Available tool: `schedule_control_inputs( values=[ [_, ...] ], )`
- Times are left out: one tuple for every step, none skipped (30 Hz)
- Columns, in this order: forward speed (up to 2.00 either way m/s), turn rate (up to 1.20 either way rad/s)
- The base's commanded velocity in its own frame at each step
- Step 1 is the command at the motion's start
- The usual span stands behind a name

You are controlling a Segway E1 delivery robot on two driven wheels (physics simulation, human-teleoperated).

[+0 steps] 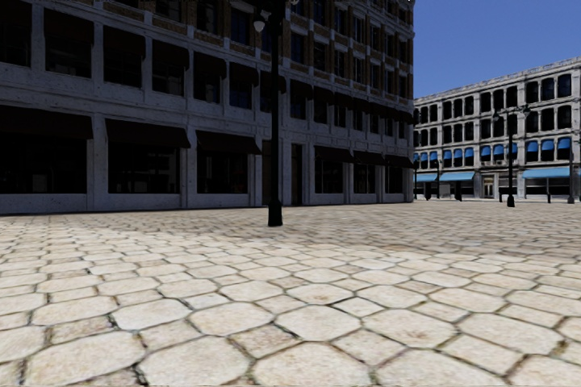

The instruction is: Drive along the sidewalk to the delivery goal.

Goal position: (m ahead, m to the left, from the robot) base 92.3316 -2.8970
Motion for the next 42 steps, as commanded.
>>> schedule_control_inputs(
  values=[
    [1.99, -0.48],
    [1.99, -0.48],
    [1.99, -0.48],
    [1.99, -0.48],
    [1.99, -0.48],
    [1.99, -0.48],
    [1.99, -0.48],
    [1.99, -0.48],
    [1.99, -0.48],
    [1.99, -0.48],
    [1.99, -0.48],
    [1.99, -0.48],
    [1.99, -0.48],
    [1.99, -0.48],
    [1.99, -0.48],
    [1.99, -0.48],
    [1.99, -0.48],
    [1.99, -0.48],
    [1.99, -0.48],
    [1.99, -0.48],
    [1.99, -0.48],
    [1.99, -0.48],
    [1.99, -0.48],
    [1.99, -0.48],
    [1.99, -0.48],
    [1.99, -0.48],
    [1.99, -0.48],
    [1.99, -0.48],
    [1.99, -0.48],
    [1.99, -0.48],
    [1.99, -0.48],
    [1.99, -0.48],
    [1.99, -0.48],
    [1.99, -0.48],
    [1.99, -0.48],
    [1.99, -0.48],
    [1.99, -0.48],
    [1.99, -0.43],
    [1.99, -0.17],
    [1.99, -0.17],
    [1.99, 0.00],
    [1.99, 0.00]
  ],
)
